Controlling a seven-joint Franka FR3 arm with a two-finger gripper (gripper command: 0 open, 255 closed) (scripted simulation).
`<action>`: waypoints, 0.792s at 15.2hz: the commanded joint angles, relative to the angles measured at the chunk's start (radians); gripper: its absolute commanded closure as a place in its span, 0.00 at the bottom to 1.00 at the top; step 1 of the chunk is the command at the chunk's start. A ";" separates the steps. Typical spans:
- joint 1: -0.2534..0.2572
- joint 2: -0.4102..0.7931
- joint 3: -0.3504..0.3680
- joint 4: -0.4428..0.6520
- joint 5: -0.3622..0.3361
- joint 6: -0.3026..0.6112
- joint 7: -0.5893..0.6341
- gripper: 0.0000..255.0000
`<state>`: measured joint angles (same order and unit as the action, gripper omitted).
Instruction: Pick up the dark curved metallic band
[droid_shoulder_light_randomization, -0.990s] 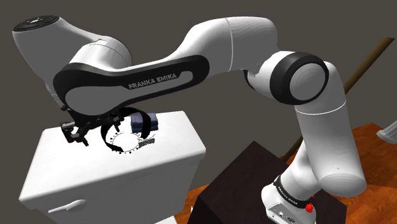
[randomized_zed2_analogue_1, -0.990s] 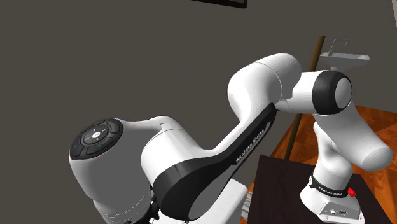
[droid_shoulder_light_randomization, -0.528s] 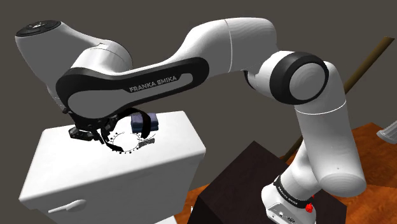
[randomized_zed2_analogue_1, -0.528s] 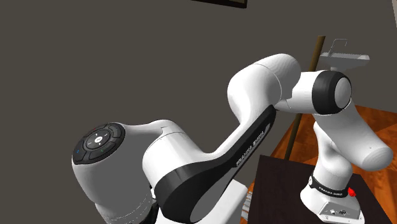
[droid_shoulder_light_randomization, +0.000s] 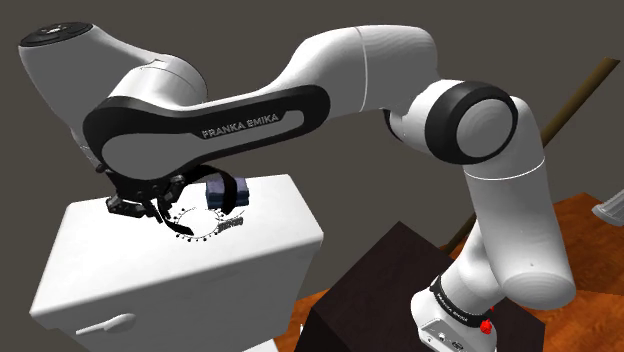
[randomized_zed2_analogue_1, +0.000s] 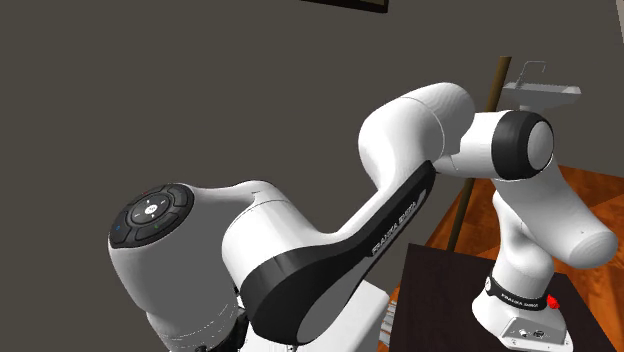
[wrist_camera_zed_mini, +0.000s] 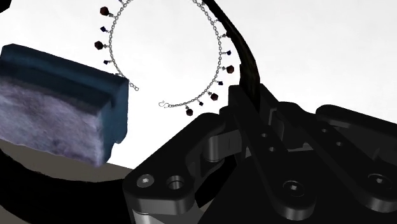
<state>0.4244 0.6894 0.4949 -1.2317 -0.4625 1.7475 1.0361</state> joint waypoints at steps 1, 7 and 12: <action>0.003 -0.007 0.002 0.017 0.004 -0.023 -0.005 1.00; 0.016 -0.014 0.005 0.088 0.011 -0.096 -0.023 1.00; 0.032 -0.011 0.005 0.163 0.013 -0.163 -0.039 1.00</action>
<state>0.4528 0.6784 0.5000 -1.0839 -0.4505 1.5995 1.0001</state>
